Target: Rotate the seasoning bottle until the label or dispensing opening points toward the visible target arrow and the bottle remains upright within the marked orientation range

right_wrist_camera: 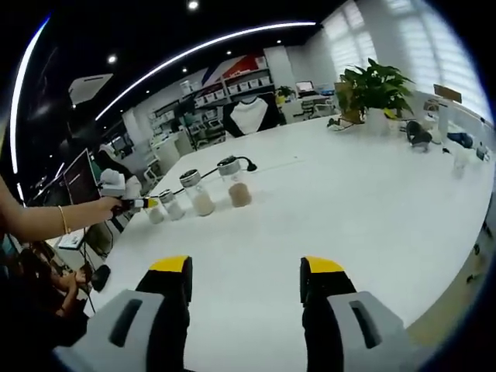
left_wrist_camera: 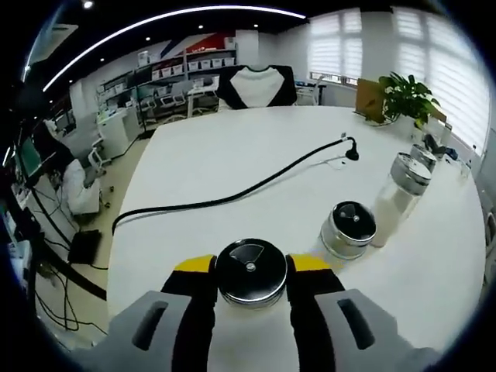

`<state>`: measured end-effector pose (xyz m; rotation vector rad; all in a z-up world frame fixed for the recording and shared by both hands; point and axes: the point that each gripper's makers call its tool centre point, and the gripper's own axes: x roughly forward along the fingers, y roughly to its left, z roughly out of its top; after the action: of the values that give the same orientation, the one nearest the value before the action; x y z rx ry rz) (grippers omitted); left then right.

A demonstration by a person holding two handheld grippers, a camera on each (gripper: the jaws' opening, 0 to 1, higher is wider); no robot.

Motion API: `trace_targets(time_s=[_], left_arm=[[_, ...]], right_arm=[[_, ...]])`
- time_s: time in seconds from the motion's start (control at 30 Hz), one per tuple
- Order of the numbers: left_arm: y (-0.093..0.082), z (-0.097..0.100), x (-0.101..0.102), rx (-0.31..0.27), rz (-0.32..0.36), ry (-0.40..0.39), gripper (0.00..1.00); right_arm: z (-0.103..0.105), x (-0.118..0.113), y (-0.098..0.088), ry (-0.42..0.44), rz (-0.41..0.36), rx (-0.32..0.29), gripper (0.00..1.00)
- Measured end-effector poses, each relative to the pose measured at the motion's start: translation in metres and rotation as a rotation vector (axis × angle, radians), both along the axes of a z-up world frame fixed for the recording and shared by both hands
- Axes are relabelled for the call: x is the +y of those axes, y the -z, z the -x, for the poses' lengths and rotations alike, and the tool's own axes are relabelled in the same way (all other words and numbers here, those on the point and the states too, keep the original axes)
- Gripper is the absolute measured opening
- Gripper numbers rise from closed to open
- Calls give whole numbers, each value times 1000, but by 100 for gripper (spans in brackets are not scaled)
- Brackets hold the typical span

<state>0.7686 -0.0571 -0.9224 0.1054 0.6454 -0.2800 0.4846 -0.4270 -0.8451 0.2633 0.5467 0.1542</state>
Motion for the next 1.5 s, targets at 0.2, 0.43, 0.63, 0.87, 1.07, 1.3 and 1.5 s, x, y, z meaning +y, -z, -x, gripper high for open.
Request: trace_targets(time_s=[0.2, 0.43, 0.63, 0.87, 1.07, 1.3, 1.5], left_arm=[[1, 14, -8, 7, -5, 38, 37], [1, 52, -21, -14, -3, 15, 37], [2, 97, -44, -18, -12, 75, 37], [1, 158, -68, -11, 3, 156, 37], [5, 200, -83, -24, -6, 227, 37], [9, 253, -122, -2, 76, 378, 37], [9, 278, -138, 6, 92, 564, 37]], right_arm=[[1, -4, -4, 15, -9, -16, 55], [1, 0, -6, -4, -27, -36, 55], [7, 9, -4, -48, -32, -37, 55], [16, 26, 5, -122, -42, -20, 55], [21, 48, 11, -219, -38, -9, 55], [18, 83, 12, -359, -33, -5, 55], [17, 112, 12, -488, 6, -11, 55]])
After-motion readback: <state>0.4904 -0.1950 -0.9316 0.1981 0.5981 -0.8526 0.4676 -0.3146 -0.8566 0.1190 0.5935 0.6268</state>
